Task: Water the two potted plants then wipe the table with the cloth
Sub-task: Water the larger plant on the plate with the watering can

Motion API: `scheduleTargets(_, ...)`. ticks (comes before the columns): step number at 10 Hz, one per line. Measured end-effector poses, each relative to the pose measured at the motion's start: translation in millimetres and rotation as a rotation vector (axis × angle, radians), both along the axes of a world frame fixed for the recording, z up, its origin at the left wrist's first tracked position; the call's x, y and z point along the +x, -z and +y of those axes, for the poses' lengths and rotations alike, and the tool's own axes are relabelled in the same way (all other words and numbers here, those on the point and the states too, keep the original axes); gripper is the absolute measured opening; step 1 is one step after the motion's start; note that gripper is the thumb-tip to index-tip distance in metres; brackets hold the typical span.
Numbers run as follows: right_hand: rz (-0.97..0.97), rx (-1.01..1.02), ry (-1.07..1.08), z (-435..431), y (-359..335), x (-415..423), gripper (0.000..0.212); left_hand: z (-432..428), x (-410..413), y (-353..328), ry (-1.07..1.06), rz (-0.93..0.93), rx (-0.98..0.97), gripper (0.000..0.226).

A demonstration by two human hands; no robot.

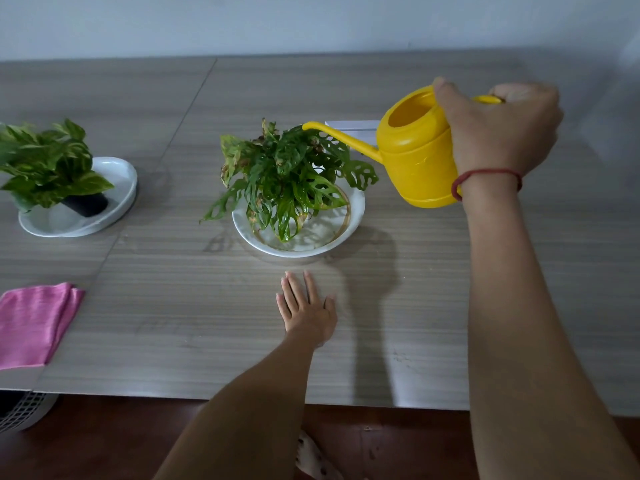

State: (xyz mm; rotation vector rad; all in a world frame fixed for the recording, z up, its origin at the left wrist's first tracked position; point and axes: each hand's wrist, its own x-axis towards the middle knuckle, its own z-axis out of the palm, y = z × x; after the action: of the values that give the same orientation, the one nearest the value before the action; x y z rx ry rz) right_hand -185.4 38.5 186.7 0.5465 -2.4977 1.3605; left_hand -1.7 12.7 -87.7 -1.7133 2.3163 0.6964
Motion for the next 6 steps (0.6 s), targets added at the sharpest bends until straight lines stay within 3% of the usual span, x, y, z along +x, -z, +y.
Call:
scheduleTargets(3, 0.002, -0.049, -0.093, -3.5, -7.4, -2.3, 0.065, 0.7, 0.5, -1.3, 0.002, -0.008, -0.008, 0.070)
scheduleTargets(4, -0.001, 0.104, -0.219, 0.3, -8.1, -10.9, 0.048, 0.8, 0.6, -1.4, 0.008, -0.007, -0.007, 0.070)
scheduleTargets(6, 0.001, -0.068, -0.079, -5.0, -12.4, -1.7, 0.055, 0.0, 1.6, -1.8, 0.016, -0.007, 0.004, 0.069)
